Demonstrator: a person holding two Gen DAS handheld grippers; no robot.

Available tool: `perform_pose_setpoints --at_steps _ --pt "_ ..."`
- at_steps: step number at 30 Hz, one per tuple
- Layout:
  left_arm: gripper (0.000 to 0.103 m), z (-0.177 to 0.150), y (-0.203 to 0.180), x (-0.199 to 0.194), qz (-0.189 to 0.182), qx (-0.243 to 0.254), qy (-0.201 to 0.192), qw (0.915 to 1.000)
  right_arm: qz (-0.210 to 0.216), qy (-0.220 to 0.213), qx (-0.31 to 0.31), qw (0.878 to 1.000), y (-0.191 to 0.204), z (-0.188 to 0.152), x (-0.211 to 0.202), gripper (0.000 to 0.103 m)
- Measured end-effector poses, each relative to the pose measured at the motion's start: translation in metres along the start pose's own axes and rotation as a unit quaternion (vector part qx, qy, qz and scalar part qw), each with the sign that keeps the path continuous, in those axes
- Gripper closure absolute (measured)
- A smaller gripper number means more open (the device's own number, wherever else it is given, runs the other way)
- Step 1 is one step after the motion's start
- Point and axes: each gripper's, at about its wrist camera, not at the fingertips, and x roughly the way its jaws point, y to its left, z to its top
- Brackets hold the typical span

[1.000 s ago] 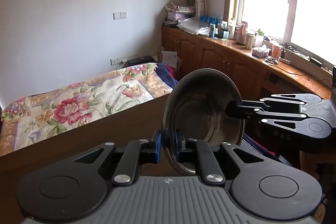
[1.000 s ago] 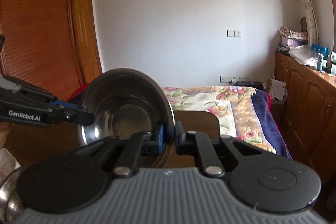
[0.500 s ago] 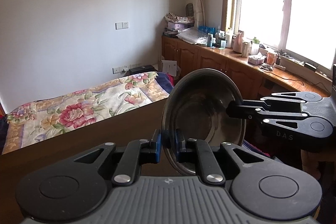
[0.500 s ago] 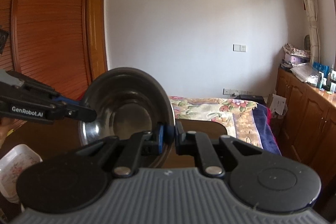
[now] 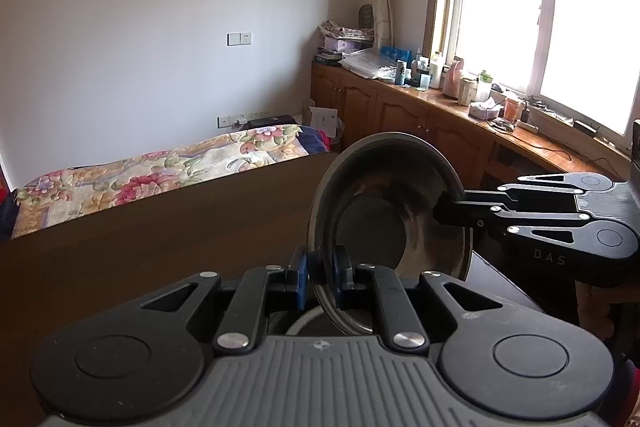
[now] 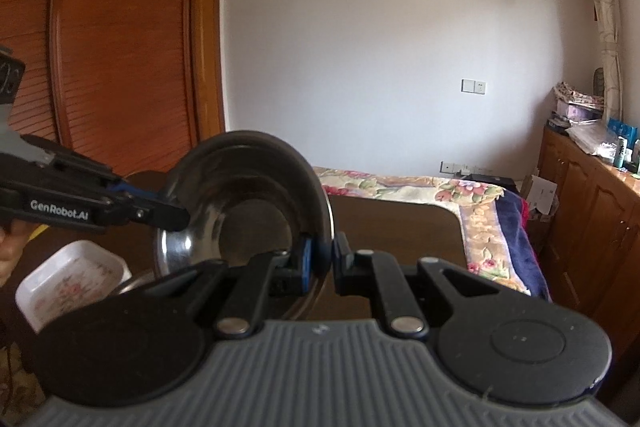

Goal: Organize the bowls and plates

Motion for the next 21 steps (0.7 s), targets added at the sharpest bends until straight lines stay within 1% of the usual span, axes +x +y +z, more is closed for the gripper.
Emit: perform_pose_setpoints --at_steps 7,12,21 --pt "0.06 -0.018 0.003 -0.013 0.005 -0.006 0.002 1.0 0.014 0.008 -0.007 1.0 0.014 -0.005 -0.004 0.09" --pt "0.06 -0.039 0.001 -0.021 0.005 -0.021 -0.003 0.9998 0.023 0.015 -0.01 1.0 0.027 -0.015 -0.009 0.09" --pt "0.06 -0.059 0.004 -0.02 0.005 -0.037 -0.003 0.9993 0.037 0.034 0.004 0.999 0.034 -0.031 -0.004 0.09"
